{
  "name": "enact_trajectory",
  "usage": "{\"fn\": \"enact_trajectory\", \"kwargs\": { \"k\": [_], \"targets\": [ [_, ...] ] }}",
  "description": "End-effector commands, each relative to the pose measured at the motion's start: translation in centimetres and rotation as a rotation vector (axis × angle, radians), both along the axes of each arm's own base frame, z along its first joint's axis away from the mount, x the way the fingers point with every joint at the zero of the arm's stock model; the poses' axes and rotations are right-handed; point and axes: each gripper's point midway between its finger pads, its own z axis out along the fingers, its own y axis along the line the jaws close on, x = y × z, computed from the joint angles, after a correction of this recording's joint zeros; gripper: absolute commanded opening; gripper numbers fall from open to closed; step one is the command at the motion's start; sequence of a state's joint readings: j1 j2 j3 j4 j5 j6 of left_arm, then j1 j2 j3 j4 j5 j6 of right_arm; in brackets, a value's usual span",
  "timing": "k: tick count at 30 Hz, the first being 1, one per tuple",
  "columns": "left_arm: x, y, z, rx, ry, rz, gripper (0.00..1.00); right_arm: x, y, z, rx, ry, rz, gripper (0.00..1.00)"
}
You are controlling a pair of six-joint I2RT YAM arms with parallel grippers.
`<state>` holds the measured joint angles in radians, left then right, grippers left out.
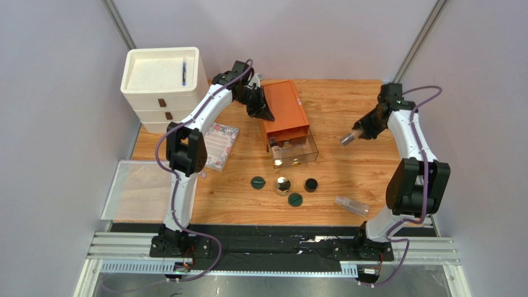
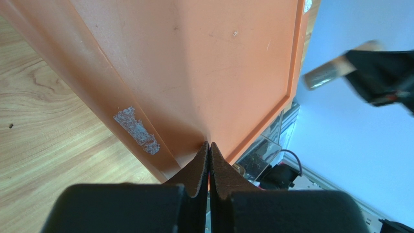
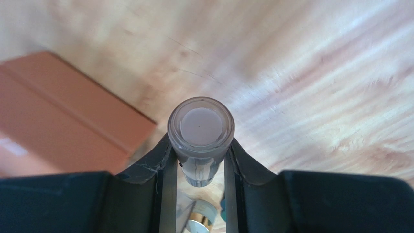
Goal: Organize the makeup
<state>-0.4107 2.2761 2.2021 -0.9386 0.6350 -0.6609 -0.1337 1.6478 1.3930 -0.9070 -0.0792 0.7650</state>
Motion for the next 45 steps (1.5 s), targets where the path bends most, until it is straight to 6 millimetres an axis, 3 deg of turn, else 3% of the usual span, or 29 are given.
{"fn": "enact_trajectory", "kwargs": {
  "k": [1, 3, 5, 9, 14, 21, 32, 39, 43, 44, 45],
  "targets": [
    [0.2, 0.2, -1.5, 0.041, 0.015, 0.004, 0.0, 1.3, -1.1, 8.2, -0.139, -0.158, 0.065, 0.0],
    [0.2, 0.3, -1.4, 0.041, 0.015, 0.005, 0.0, 2.1, -0.1, 10.6, -0.144, -0.216, 0.101, 0.0],
    [0.3, 0.2, -1.4, 0.04, 0.013, 0.005, 0.0, 2.3, 1.4, 11.8, -0.133, -0.244, 0.154, 0.0],
    [0.2, 0.3, -1.6, 0.041, 0.018, 0.003, 0.0, 2.5, 6.9, 13.4, -0.124, -0.307, 0.309, 0.0],
    [0.1, 0.3, -1.7, 0.042, 0.021, 0.0, 0.0, 2.2, 12.8, 12.6, -0.054, -0.303, 0.422, 0.0],
    [0.2, 0.3, -1.6, 0.042, 0.018, 0.001, 0.0, 1.1, 18.0, 10.3, -0.011, -0.245, 0.535, 0.0],
    [0.2, 0.2, -2.0, 0.041, 0.024, -0.002, 0.0, -1.0, 22.3, 4.9, 0.062, -0.081, 0.64, 0.0],
    [0.3, 0.2, -2.0, 0.036, 0.025, 0.002, 0.0, -2.7, 23.2, 4.5, 0.107, 0.015, 0.684, 0.05],
    [0.4, 0.1, -1.8, 0.032, 0.021, 0.002, 0.0, -4.5, 23.9, 3.8, 0.151, 0.085, 0.734, 0.18],
    [0.5, 0.2, -1.6, 0.031, 0.017, 0.003, 0.0, -4.7, 24.1, 3.9, 0.164, 0.087, 0.747, 0.31],
    [0.5, 0.2, -1.7, 0.032, 0.018, 0.003, 0.0, -4.9, 24.2, 3.9, 0.172, 0.088, 0.756, 0.37]
  ]
}}
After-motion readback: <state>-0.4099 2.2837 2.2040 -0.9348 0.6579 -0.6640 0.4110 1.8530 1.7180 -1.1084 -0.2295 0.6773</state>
